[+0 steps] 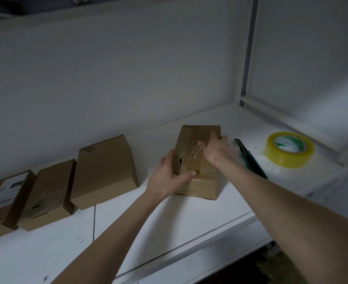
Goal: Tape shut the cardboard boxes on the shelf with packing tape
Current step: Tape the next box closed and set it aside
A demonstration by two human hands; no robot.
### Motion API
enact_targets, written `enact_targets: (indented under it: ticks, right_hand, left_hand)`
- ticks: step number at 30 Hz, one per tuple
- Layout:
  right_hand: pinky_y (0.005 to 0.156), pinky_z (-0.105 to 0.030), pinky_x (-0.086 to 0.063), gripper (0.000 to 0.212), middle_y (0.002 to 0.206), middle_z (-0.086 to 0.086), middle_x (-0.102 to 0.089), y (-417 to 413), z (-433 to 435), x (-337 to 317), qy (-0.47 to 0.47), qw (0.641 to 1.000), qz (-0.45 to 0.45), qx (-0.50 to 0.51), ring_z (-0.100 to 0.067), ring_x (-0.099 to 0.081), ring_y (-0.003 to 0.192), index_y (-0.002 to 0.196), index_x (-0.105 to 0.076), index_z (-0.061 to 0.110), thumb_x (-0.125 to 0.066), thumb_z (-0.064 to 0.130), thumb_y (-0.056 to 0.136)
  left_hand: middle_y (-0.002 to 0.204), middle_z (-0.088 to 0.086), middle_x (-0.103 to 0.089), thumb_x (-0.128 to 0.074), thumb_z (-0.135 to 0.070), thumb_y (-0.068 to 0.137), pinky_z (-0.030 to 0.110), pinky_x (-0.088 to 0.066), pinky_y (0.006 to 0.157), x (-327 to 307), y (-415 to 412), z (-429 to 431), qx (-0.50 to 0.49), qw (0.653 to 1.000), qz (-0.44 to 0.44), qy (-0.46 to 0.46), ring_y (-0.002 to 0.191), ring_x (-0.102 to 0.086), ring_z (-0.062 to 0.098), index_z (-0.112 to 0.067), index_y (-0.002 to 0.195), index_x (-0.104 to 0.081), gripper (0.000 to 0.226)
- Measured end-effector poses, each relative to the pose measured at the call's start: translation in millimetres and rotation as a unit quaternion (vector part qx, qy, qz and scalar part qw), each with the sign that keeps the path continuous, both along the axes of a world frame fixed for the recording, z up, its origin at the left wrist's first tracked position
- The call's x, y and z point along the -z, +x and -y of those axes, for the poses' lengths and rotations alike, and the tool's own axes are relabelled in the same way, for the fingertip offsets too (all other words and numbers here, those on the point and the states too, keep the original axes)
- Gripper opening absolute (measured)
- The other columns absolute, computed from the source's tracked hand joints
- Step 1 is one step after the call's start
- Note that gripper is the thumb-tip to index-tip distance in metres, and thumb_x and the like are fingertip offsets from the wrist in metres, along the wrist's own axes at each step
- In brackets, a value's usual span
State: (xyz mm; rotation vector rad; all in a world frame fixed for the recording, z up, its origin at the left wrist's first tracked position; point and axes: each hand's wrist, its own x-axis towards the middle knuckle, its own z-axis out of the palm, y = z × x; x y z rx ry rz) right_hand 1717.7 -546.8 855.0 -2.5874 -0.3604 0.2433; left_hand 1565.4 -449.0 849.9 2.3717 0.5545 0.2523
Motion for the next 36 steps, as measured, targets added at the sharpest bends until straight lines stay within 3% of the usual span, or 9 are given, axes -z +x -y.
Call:
enact_targets:
  ticks: [2, 5, 8, 12, 18, 22, 27, 32, 36]
  right_hand:
    - [0.093, -0.04, -0.043, 0.07, 0.153, -0.014, -0.023, 2, -1, -1, 0.016, 1.0, -0.014, -0.005, -0.038, -0.043, 0.128, 0.156, -0.009, 0.024, -0.035, 0.056, 0.099]
    - [0.096, -0.041, -0.043, 0.07, 0.154, -0.014, -0.024, 7, 0, -4, 0.073, 0.997, -0.033, -0.004, -0.038, -0.045, 0.128, 0.156, -0.009, 0.022, -0.037, 0.053, 0.1]
    - [0.104, -0.04, -0.039, 0.067, 0.155, -0.016, -0.022, 8, 1, -7, 0.151, 0.986, -0.066, 0.003, -0.037, -0.042, 0.132, 0.156, -0.01, 0.019, -0.037, 0.048, 0.101]
    - [0.107, -0.039, -0.035, 0.064, 0.155, -0.013, -0.026, 7, 5, -6, 0.158, 0.985, -0.075, -0.011, -0.034, -0.038, 0.136, 0.155, -0.014, 0.017, -0.036, 0.046, 0.103]
    - [0.106, -0.039, -0.035, 0.057, 0.151, -0.016, -0.033, 16, 31, -10, 0.11, 0.993, -0.04, -0.016, -0.035, -0.037, 0.136, 0.152, -0.024, 0.015, -0.036, 0.04, 0.103]
    - [0.099, -0.039, -0.04, 0.05, 0.139, -0.016, -0.042, 27, 66, -8, -0.005, 1.0, 0.02, 0.002, -0.036, -0.045, 0.126, 0.141, -0.041, 0.014, -0.05, 0.037, 0.097]
    - [0.071, -0.031, -0.044, 0.061, 0.126, -0.01, -0.045, 32, 112, 13, -0.179, 0.983, -0.043, 0.018, -0.026, -0.055, 0.11, 0.129, -0.044, 0.014, -0.065, 0.049, 0.083]
    - [0.065, -0.029, -0.044, 0.036, 0.111, -0.006, -0.06, 39, 113, 26, -0.159, 0.987, -0.017, -0.005, -0.024, -0.061, 0.1, 0.12, -0.053, 0.013, -0.058, 0.031, 0.09]
    - [0.071, -0.031, -0.043, 0.036, 0.121, -0.01, -0.059, 46, 93, 24, -0.141, 0.99, 0.017, -0.015, -0.028, -0.059, 0.111, 0.124, -0.052, 0.013, -0.056, 0.029, 0.092]
  left_hand:
    - [0.146, -0.003, -0.034, -0.057, -0.084, 0.049, 0.044, -0.045, 0.101, 2, 4, 4, 0.016, 0.999, -0.021, 0.025, 0.129, -0.043, 0.02, -0.037, 0.148, -0.017, 0.116]
    - [0.144, -0.001, -0.035, -0.058, -0.086, 0.043, 0.045, -0.047, 0.098, 4, 15, -2, 0.005, 0.999, -0.018, 0.028, 0.125, -0.047, 0.02, -0.034, 0.145, -0.025, 0.119]
    - [0.142, 0.002, -0.036, -0.068, -0.078, 0.05, 0.045, -0.049, 0.096, 5, 28, -7, -0.02, 1.0, -0.019, 0.016, 0.123, -0.05, 0.022, -0.027, 0.143, -0.031, 0.113]
    - [0.139, 0.005, -0.037, -0.076, -0.065, 0.061, 0.044, -0.048, 0.096, 4, 54, -8, -0.053, 0.998, -0.031, 0.021, 0.119, -0.052, 0.025, -0.019, 0.14, -0.035, 0.101]
    - [0.138, 0.01, -0.035, -0.07, -0.067, 0.066, 0.042, -0.048, 0.096, -1, 93, -4, -0.105, 0.992, -0.056, 0.031, 0.117, -0.053, 0.03, -0.011, 0.143, -0.032, 0.103]
    - [0.14, 0.015, -0.032, -0.068, -0.064, 0.072, 0.04, -0.045, 0.093, -3, 109, -2, -0.119, 0.991, -0.044, 0.031, 0.117, -0.052, 0.033, -0.006, 0.146, -0.024, 0.103]
    - [0.143, 0.018, -0.028, -0.064, -0.067, 0.073, 0.043, -0.045, 0.096, -5, 121, 0, -0.134, 0.989, -0.054, 0.033, 0.12, -0.05, 0.036, -0.004, 0.148, -0.019, 0.108]
    - [0.139, 0.019, -0.03, -0.065, -0.065, 0.073, 0.041, -0.047, 0.092, -8, 116, 7, -0.149, 0.987, -0.058, 0.034, 0.116, -0.053, 0.035, -0.002, 0.146, -0.021, 0.106]
    - [0.136, 0.017, -0.034, -0.069, -0.061, 0.073, 0.041, -0.049, 0.091, -9, 107, 10, -0.147, 0.986, -0.065, 0.049, 0.112, -0.055, 0.034, -0.004, 0.142, -0.029, 0.098]
